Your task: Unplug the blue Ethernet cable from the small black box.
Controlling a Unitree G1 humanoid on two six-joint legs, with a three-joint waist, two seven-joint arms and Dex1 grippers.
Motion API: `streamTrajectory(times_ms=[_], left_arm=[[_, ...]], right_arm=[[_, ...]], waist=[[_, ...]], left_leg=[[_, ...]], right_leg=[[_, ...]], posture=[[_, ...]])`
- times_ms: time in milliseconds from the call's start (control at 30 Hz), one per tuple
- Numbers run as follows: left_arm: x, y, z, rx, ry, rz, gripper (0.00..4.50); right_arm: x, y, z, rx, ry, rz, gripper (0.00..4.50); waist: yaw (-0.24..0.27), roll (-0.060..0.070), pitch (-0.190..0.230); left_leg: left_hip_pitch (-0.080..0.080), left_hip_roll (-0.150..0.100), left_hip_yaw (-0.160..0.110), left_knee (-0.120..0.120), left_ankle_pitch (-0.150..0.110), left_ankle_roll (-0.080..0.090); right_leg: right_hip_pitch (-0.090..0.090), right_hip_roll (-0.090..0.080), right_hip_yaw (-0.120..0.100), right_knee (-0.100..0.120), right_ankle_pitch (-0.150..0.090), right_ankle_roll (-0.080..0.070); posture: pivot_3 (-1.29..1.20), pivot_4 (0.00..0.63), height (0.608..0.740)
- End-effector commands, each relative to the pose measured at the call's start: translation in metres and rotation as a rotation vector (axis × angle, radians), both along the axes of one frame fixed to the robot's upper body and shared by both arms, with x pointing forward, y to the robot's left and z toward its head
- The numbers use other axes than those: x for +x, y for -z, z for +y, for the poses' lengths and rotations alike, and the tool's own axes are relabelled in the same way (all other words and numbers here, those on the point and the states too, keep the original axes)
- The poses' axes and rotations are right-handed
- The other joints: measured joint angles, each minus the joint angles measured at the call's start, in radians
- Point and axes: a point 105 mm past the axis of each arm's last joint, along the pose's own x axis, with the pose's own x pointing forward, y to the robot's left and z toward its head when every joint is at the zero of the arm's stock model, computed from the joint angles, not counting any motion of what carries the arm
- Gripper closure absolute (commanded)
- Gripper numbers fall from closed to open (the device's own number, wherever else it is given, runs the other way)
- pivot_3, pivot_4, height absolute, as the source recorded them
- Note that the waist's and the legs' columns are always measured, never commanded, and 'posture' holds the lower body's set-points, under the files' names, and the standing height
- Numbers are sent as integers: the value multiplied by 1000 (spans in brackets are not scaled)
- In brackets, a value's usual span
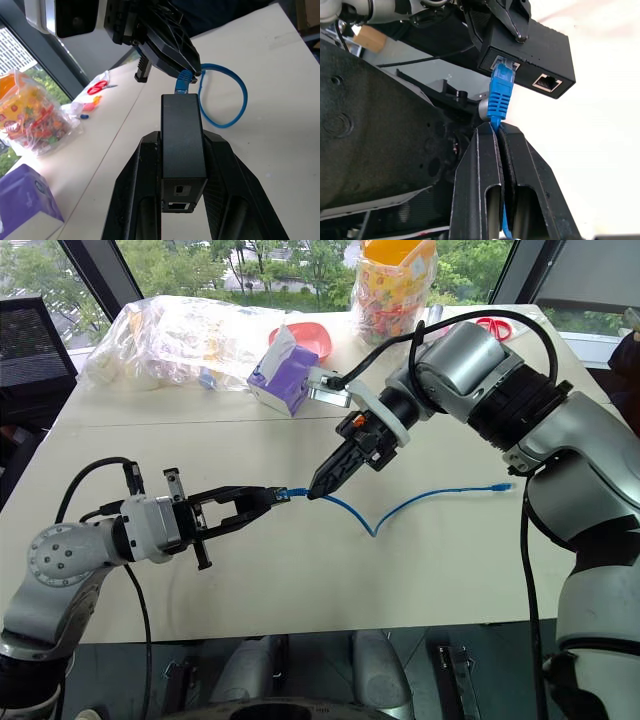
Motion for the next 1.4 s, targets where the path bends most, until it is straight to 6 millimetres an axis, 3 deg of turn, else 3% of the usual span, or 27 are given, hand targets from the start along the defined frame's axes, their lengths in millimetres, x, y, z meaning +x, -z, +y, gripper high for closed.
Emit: streamTrajectory(times_ms=[33, 100, 200, 433, 567, 667, 867, 967, 1100, 1200, 1400], left_arm=[[-6, -4, -1, 4, -1, -35, 3997], [-7, 0, 0, 23, 1, -26, 3997], [-10, 6, 0, 45, 16, 4, 3997], [-7, 12, 8, 70, 6, 91, 3997], [0, 12, 19, 80, -16, 248, 3997], [9, 0, 27, 40, -31, 340, 3997], [36, -30, 27, -49, -36, 321, 3997], [44, -37, 22, -79, -20, 310, 3997], [47, -44, 14, -123, 16, 337, 3997], [44, -44, 11, -146, 41, 389, 3997], [46, -49, 11, -194, 39, 424, 3997]], right_arm=[[-2, -10, 2, 80, -67, -89, 4500], [0, -7, 1, 85, -72, -109, 4500], [5, -5, -1, 77, -51, -114, 3643], [19, 0, -9, 44, -14, -196, 149], [30, -11, -7, 182, -22, -329, 59], [32, -18, -6, 277, -42, -457, 59], [19, -27, -3, 370, -130, -569, 59], [22, -30, 4, 406, -98, -608, 59], [25, -27, 14, 478, -58, -650, 59], [38, -32, 24, 550, 58, -686, 59], [46, -36, 27, 577, 125, -691, 59]], waist=[[0, 0, 0], [0, 0, 0], [0, 0, 0], [1, 0, 0], [0, 0, 0], [0, 0, 0], [2, 0, 0], [-2, 0, 0], [-1, 0, 0], [-2, 0, 0], [4, -1, 0]], left_leg=[[0, 0, 0, 1, 0, 0], [-1, 0, 0, 4, 0, 0], [-2, 0, 0, 5, 0, 0], [-2, 0, 0, 6, 0, 0], [-2, 0, 0, 6, 0, 0], [-2, 0, 0, 6, 0, 0], [-2, 0, -1, 6, 0, 0], [-3, 0, -2, 6, 0, 0], [-2, 0, -3, 6, 0, 0], [-3, 0, -3, 6, 0, 0], [-3, 0, -5, 7, 0, 0]], right_leg=[[0, 0, 0, 0, 0, 0], [0, 0, 0, 1, 0, 0], [0, 0, 0, 1, 0, 0], [0, 0, 0, 2, 0, 0], [0, 0, 0, 2, 0, 0], [0, 0, 0, 3, 0, 0], [1, 0, -1, 3, 0, 1], [1, 1, -2, 3, 0, 1], [1, 1, -2, 4, 0, 1], [1, 1, -2, 4, 0, 1], [2, 1, -4, 4, 0, 1]], posture=[[0, 150, 740], [0, 150, 740], [0, 150, 740], [0, 150, 740], [0, 150, 740], [0, 150, 740], [0, 150, 740], [0, 150, 740], [0, 150, 740], [0, 150, 740], [0, 150, 740]])
